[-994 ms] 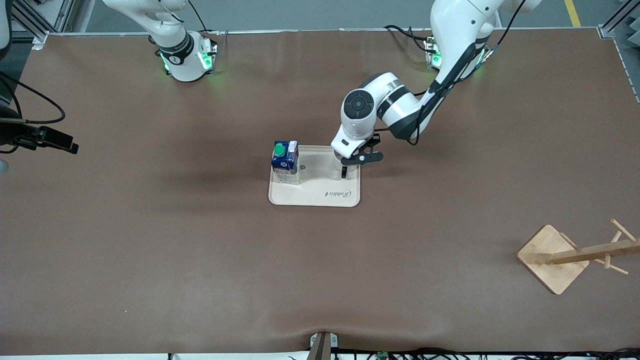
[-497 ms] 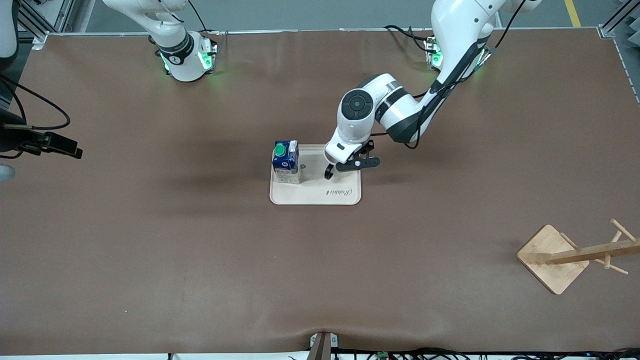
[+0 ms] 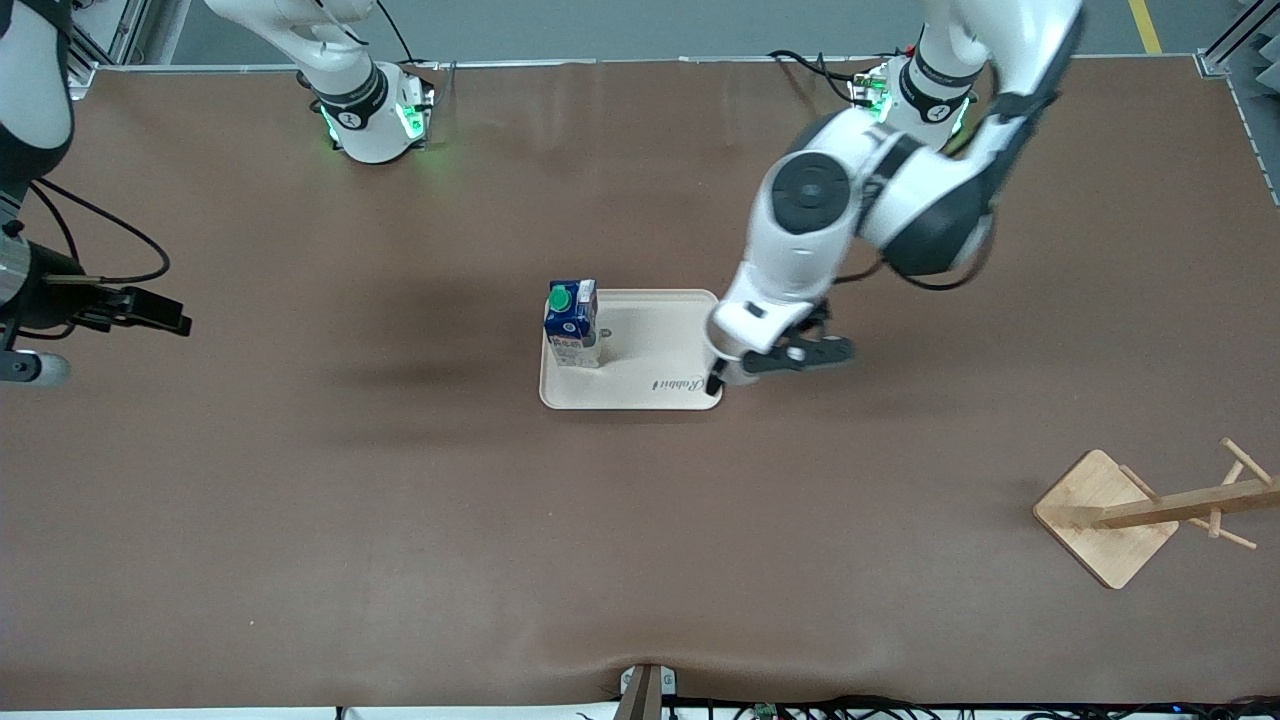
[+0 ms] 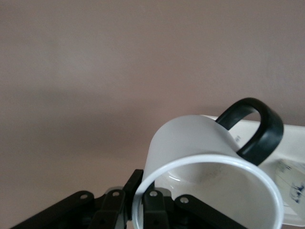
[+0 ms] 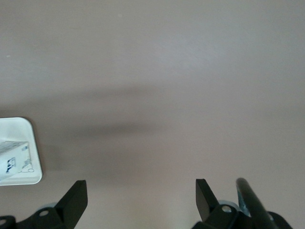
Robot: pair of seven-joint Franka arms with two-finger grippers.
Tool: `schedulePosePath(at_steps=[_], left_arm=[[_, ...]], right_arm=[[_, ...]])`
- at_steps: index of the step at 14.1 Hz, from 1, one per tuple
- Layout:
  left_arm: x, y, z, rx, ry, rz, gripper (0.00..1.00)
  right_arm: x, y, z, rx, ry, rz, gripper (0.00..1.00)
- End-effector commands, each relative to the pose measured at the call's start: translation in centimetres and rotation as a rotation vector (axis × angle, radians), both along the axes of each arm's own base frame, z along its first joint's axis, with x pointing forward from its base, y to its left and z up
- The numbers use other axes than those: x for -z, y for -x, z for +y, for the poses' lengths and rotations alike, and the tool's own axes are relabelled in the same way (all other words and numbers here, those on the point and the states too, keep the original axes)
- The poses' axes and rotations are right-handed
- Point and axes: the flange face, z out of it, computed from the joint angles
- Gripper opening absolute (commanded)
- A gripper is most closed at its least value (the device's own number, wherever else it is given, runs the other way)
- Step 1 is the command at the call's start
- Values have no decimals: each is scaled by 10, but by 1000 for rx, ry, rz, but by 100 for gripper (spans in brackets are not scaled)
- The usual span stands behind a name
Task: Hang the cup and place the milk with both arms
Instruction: 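Lift the mug with the left gripper while the right gripper reaches the carton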
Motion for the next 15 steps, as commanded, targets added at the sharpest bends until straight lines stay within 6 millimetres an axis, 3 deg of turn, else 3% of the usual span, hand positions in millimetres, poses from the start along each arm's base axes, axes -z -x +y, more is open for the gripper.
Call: schedulePosePath(at_steps=[1, 4, 7, 10, 13, 15], left_arm=[[-33, -21, 85, 77, -32, 24, 0], [-66, -34, 175, 144, -51, 36, 0], [-83, -41, 254, 193, -57, 41, 0], [-92, -41, 315, 247, -56, 55, 0], [-94, -45, 373, 197, -1, 23, 0], [-93, -47, 392, 166, 9, -2, 0]], right_arm=[[16, -9, 74, -140, 114, 1, 100], [45, -15, 95, -180, 121, 41, 100], [70, -10, 155, -193, -34, 76, 100], [101, -8, 204, -64, -99, 124, 100], [128, 25, 280, 55, -56, 127, 100], [135, 46, 326, 133, -45, 107, 100]])
